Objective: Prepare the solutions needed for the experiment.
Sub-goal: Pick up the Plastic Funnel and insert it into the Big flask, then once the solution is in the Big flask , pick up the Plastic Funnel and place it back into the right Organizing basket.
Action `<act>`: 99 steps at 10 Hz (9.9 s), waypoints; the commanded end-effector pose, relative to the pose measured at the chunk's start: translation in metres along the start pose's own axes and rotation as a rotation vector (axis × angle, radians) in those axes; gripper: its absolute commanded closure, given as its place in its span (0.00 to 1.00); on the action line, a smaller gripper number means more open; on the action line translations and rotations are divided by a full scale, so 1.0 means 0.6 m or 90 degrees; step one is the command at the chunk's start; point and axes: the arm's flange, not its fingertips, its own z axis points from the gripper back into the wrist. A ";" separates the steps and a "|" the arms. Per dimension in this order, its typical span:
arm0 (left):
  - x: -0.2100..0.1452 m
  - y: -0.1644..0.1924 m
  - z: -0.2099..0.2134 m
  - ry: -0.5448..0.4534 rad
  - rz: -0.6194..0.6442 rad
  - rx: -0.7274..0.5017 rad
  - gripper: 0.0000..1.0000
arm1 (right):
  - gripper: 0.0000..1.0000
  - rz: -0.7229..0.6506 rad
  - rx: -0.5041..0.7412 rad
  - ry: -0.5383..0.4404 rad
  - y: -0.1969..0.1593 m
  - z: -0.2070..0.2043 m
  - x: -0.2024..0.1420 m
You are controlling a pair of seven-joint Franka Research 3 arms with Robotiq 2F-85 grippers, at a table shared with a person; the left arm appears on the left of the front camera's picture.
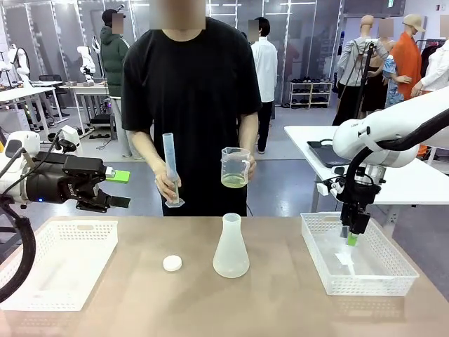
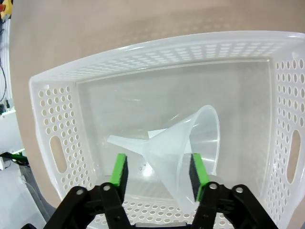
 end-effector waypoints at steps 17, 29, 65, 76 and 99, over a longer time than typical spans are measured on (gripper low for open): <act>0.003 -0.002 -0.004 -0.009 0.011 -0.013 0.00 | 1.00 -0.115 -0.242 0.062 0.196 0.218 0.104; 0.003 -0.002 -0.004 -0.009 0.011 -0.013 0.00 | 1.00 -0.139 -0.488 0.053 0.327 0.322 0.141; 0.003 -0.002 -0.004 -0.009 0.011 -0.013 0.00 | 0.93 0.471 -0.443 -0.094 0.429 0.110 0.467; 0.003 -0.002 -0.004 -0.009 0.011 -0.013 0.00 | 0.53 0.462 -0.448 -0.113 0.434 0.052 0.442; 0.003 -0.002 -0.004 -0.009 0.011 -0.013 0.00 | 0.47 0.196 -0.410 -0.168 0.566 0.119 0.291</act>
